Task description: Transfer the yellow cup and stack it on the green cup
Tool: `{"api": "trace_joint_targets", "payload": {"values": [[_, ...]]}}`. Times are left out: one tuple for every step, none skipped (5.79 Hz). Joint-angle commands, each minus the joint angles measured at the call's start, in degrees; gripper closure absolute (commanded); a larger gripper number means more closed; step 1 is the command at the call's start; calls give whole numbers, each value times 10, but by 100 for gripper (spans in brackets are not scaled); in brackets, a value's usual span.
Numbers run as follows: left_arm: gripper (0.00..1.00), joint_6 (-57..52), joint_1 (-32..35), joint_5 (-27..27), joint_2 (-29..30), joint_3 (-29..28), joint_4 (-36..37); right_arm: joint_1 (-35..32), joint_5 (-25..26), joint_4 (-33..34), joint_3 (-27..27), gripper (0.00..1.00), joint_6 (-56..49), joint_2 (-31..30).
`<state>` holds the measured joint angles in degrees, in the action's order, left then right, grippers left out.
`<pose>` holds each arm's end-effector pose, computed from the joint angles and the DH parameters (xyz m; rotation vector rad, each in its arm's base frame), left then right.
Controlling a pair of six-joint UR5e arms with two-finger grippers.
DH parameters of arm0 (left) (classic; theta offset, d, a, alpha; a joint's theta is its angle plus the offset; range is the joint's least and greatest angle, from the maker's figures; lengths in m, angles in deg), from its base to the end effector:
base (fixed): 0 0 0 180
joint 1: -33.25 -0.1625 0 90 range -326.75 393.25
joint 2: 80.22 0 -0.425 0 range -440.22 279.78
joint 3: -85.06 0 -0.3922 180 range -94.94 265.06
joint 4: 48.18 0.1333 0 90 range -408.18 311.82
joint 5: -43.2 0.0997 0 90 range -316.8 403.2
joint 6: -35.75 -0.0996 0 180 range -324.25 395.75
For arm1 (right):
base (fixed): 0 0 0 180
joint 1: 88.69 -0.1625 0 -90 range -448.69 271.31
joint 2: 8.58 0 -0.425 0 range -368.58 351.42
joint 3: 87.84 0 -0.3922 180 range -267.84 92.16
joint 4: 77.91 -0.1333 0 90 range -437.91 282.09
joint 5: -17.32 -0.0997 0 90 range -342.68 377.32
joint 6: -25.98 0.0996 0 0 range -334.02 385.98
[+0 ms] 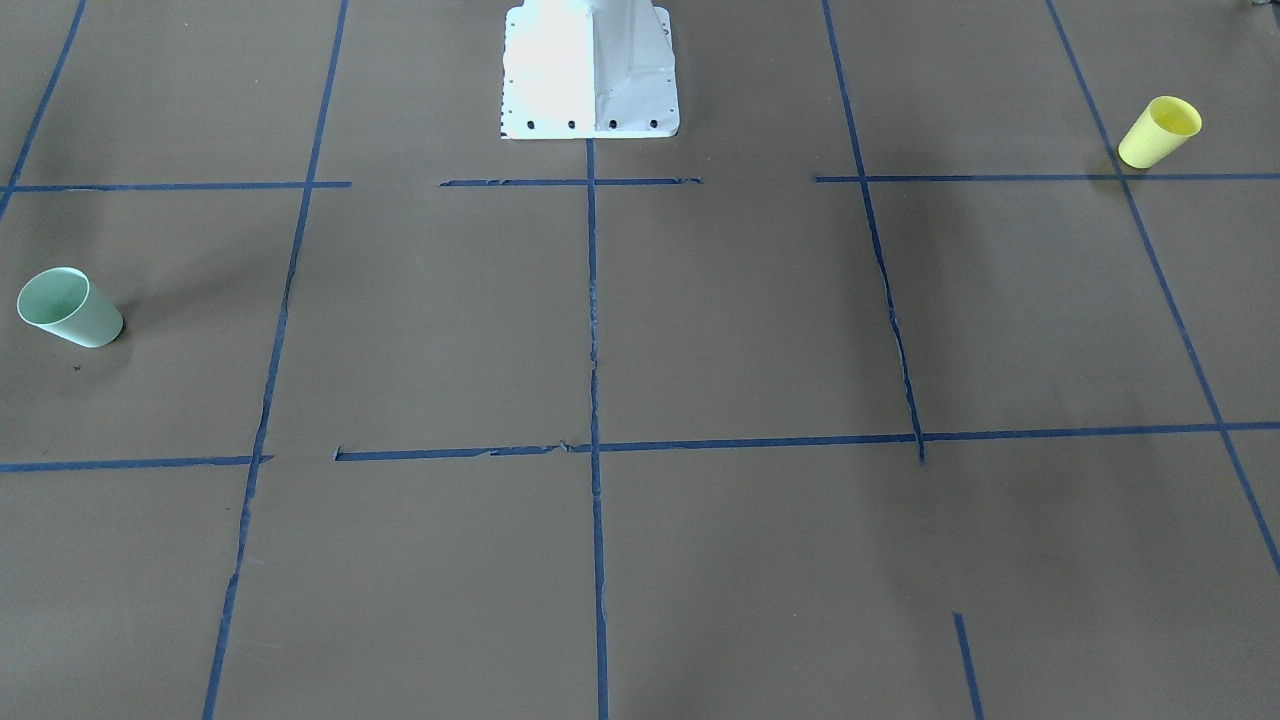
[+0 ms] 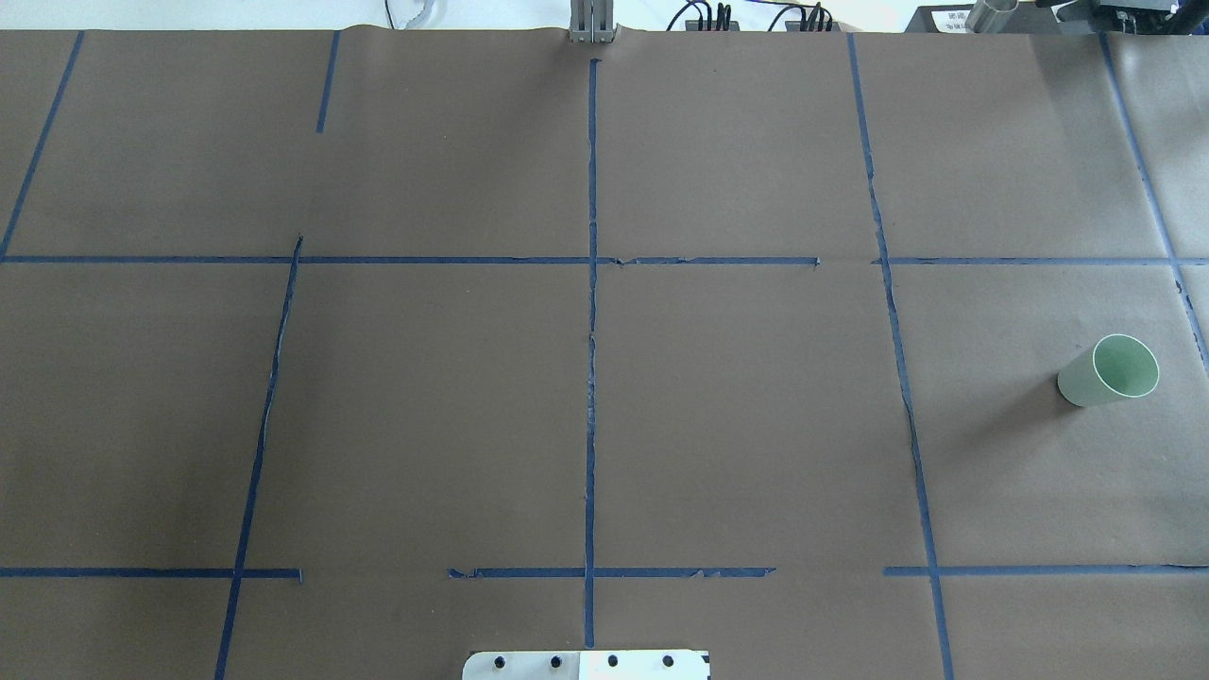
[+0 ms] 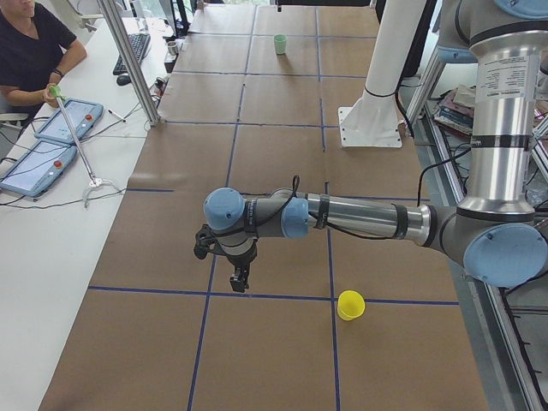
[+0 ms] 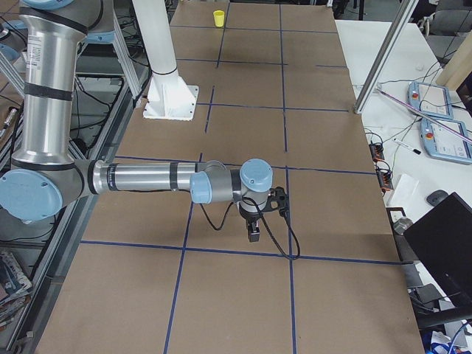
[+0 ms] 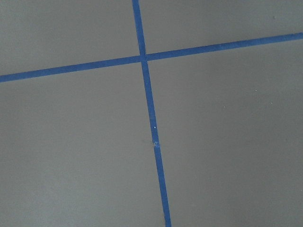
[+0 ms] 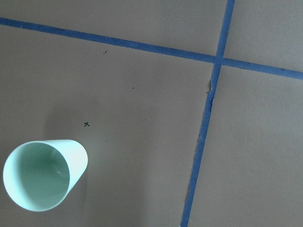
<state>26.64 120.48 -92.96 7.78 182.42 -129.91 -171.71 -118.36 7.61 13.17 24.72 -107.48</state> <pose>-0.0386 -0.4741 0.6246 -0.0034 0.8080 0.1755 0.0089 -0.4375 0.6256 0.0691 -0.8019 -0.1818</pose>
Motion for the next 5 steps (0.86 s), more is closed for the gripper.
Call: {"api": "trace_joint_targets", "payload": {"values": [[0,-3,-2,4,-6,5,-6,0,-5,1,1,0,-1,4],[0,-1,-4,3,-5,11,-9,0,-6,0,2,0,-1,2],[0,1,-4,4,-5,11,-9,0,-6,-1,2,0,0,2],[0,1,-4,5,-6,8,-8,0,-6,-2,1,0,0,1],[0,1,-4,16,-6,11,-7,0,-7,-4,2,0,0,-2]]}}
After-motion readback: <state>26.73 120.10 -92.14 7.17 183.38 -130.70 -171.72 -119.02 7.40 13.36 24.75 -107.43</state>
